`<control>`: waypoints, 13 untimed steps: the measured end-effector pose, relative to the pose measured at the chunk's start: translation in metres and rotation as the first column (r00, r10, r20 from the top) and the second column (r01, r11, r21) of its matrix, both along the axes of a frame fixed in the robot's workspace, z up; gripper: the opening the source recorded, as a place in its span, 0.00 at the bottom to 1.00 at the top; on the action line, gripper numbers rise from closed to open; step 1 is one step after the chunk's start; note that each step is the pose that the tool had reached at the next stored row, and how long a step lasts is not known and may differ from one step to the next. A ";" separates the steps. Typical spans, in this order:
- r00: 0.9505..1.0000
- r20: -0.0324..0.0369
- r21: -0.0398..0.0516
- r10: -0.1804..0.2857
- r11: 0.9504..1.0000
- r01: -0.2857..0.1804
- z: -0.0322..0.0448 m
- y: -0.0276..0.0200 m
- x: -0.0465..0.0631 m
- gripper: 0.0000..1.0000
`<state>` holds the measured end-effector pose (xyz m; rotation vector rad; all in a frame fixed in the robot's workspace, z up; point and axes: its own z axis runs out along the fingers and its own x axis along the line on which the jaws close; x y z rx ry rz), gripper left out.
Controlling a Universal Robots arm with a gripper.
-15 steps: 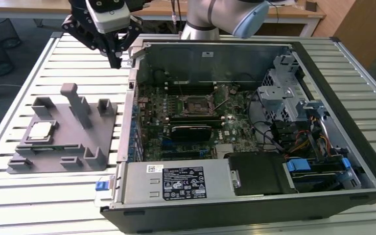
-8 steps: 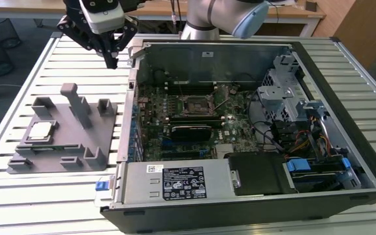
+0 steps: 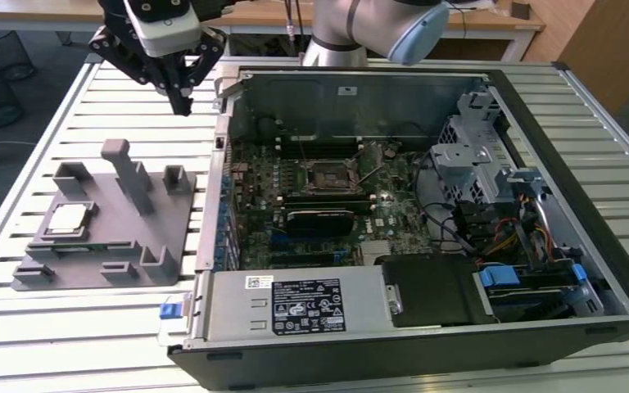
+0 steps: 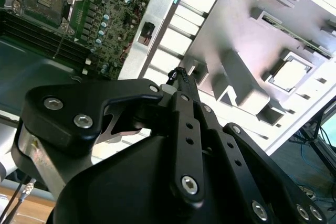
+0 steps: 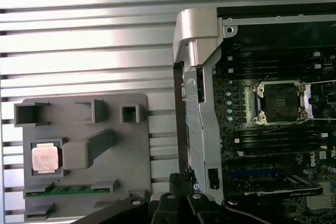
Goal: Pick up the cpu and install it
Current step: 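Reach for the cpu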
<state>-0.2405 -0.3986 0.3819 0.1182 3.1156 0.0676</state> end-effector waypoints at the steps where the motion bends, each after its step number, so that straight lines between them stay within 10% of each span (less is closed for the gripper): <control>1: 1.000 0.000 0.000 0.000 1.000 0.000 0.0000 0.0000 -0.001 0.11; 13: 1.000 0.000 0.000 0.000 1.000 0.000 -0.0010 0.0000 -0.013 0.11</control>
